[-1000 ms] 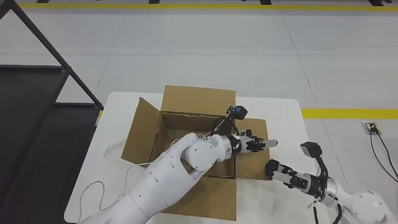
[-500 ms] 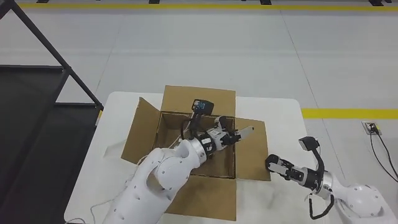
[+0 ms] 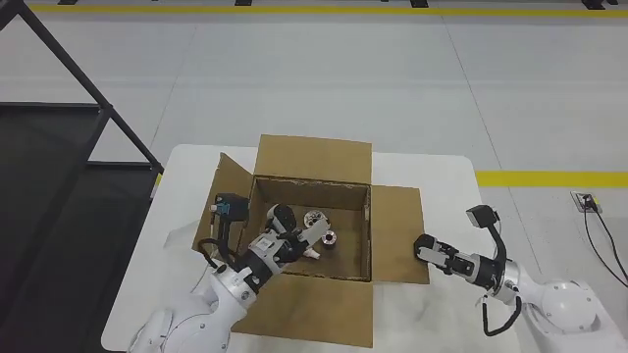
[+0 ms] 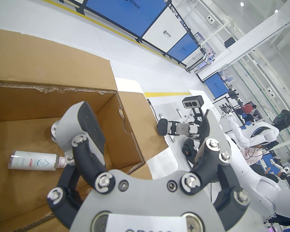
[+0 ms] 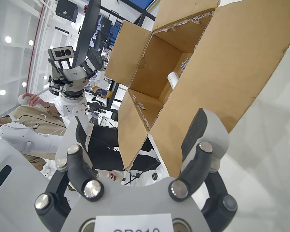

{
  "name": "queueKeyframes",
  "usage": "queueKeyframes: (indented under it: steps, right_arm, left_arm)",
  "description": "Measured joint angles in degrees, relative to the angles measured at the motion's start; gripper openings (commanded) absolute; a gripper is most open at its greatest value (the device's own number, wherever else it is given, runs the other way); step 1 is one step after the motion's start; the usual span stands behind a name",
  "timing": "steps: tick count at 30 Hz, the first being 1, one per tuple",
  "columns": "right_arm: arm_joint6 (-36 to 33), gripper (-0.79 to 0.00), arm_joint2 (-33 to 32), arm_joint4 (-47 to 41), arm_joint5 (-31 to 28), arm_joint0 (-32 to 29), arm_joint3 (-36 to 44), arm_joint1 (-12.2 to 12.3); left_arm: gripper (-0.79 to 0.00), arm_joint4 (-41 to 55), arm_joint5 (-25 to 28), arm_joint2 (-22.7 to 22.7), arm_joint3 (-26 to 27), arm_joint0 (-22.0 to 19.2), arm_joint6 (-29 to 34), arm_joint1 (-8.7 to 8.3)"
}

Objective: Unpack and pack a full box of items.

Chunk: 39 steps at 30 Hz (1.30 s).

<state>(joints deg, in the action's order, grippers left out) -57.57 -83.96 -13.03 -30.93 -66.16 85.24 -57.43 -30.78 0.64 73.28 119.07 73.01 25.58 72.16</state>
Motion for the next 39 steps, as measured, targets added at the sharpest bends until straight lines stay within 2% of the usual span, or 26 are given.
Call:
queueKeyframes:
  steps: [9,13,17,22,27,34,39]
  right_arm:
    - [1.42,0.000,0.99,0.15,1.43,0.50,1.04,-0.16]
    - [2.65,0.000,3.10,1.31,4.55,3.47,-0.56,-0.44]
    - [3.99,0.000,4.54,0.83,6.27,6.35,-3.88,-0.77]
    - [2.38,0.000,6.36,-0.71,6.65,9.93,-8.41,-1.09]
    - [1.47,0.000,8.07,0.76,7.68,12.77,-11.02,-1.29]
    - [2.10,0.000,10.82,7.83,11.26,15.11,-12.29,-1.40]
    - [0.69,0.000,12.73,9.44,11.20,16.06,-13.73,-1.57]
  left_arm:
    - [0.000,-0.21,0.34,-0.46,-0.70,-0.03,0.07,0.01]
    - [0.000,-2.79,-3.65,0.55,-2.12,0.53,-1.72,0.00]
    - [0.000,-1.50,-5.64,4.53,-2.15,3.29,-2.47,-0.32]
    - [0.000,0.95,-6.53,11.23,-2.17,7.68,-3.83,-0.79]
    - [0.000,3.86,-5.86,14.67,-3.38,10.22,-5.24,-0.93]
    - [0.000,5.02,-5.23,15.13,-4.95,11.36,-5.47,-0.98]
    - [0.000,5.19,-5.52,14.75,-6.22,10.88,-5.10,-1.00]
